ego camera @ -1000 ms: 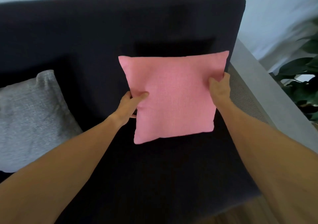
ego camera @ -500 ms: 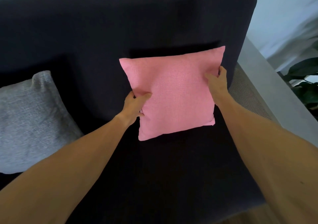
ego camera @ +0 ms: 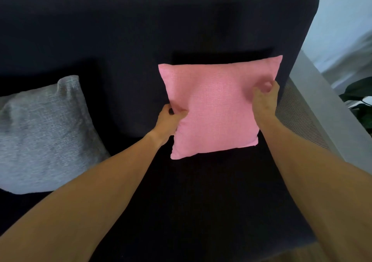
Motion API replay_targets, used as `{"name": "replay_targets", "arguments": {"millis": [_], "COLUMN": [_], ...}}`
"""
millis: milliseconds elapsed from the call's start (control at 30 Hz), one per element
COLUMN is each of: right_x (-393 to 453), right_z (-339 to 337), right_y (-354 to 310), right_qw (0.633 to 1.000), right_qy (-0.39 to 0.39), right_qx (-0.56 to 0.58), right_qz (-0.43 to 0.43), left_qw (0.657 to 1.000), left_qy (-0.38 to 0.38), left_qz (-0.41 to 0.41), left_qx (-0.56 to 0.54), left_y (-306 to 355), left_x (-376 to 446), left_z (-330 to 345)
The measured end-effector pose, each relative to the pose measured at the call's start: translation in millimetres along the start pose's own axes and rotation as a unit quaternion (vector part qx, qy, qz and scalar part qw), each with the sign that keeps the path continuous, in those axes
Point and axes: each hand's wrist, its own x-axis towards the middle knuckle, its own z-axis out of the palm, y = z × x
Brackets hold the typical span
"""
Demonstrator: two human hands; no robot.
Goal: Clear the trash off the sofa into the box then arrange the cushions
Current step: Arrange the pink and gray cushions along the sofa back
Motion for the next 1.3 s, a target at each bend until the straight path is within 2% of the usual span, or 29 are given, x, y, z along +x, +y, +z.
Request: {"name": "replay_targets", "arguments": {"millis": [100, 267, 400, 500, 567, 633, 733, 833, 900, 967, 1033, 1067, 1133, 1300], "right_x": [-25.5, -85.6, -140.8, -187.5, -216.0, -244.6, -273.5, -298.0, -306.6, -313.6, -317.7, -318.7, -321.7, -333.1], "right_z": [21.0, 56.1, 99.7, 140.3, 169.4, 201.1, 242.4, 276.1, 291.1, 301.9, 306.4, 306.8, 306.1, 296.0], "right_y": [-9.9, -21.1, -36.2, -50.0, -55.2, -60.3, -66.3, -73.4, -73.5, -74.0, -75.1, -75.7, -76.0, -83.0], "right_qw": [0.997, 0.982, 0.976, 0.979, 0.976, 0.965, 0.94, 0.926, 0.93, 0.942, 0.953, 0.957, 0.963, 0.973], "right_qy": [0.028, 0.051, -0.009, -0.092, -0.159, -0.229, -0.331, -0.377, -0.367, -0.337, -0.303, -0.289, -0.265, -0.208], "right_qx": [-0.063, -0.066, -0.024, 0.004, 0.016, 0.006, -0.031, -0.012, 0.007, 0.017, 0.011, 0.002, -0.012, -0.004], "right_qz": [-0.038, -0.168, -0.214, -0.18, -0.145, -0.127, -0.077, -0.016, -0.003, -0.001, -0.013, -0.024, -0.047, -0.1], "left_qw": [0.999, 0.977, 0.948, 0.927, 0.892, 0.847, 0.787, 0.763, 0.78, 0.832, 0.886, 0.9, 0.909, 0.903], "left_qy": [0.018, 0.12, 0.198, 0.229, 0.267, 0.336, 0.462, 0.562, 0.568, 0.527, 0.461, 0.435, 0.416, 0.421], "left_qz": [0.013, 0.097, 0.187, 0.249, 0.306, 0.331, 0.291, 0.157, 0.061, 0.006, 0.006, 0.017, 0.032, 0.065], "left_qx": [0.046, 0.146, 0.164, 0.161, 0.197, 0.244, 0.289, 0.278, 0.254, 0.175, 0.056, 0.011, -0.001, 0.053], "left_y": [3.4, 21.3, 41.6, 54.6, 58.4, 58.4, 54.3, 49.3, 42.2, 34.0, 29.6, 28.9, 28.0, 27.8], "left_x": [3.6, -9.3, -34.8, -61.8, -80.3, -97.0, -111.3, -122.5, -126.5, -128.8, -128.4, -128.6, -129.7, -134.3], "left_z": [-3.5, -34.0, -89.0, -145.1, -185.9, -233.5, -298.5, -361.9, -394.9, -421.5, -437.8, -441.2, -442.2, -433.7]}}
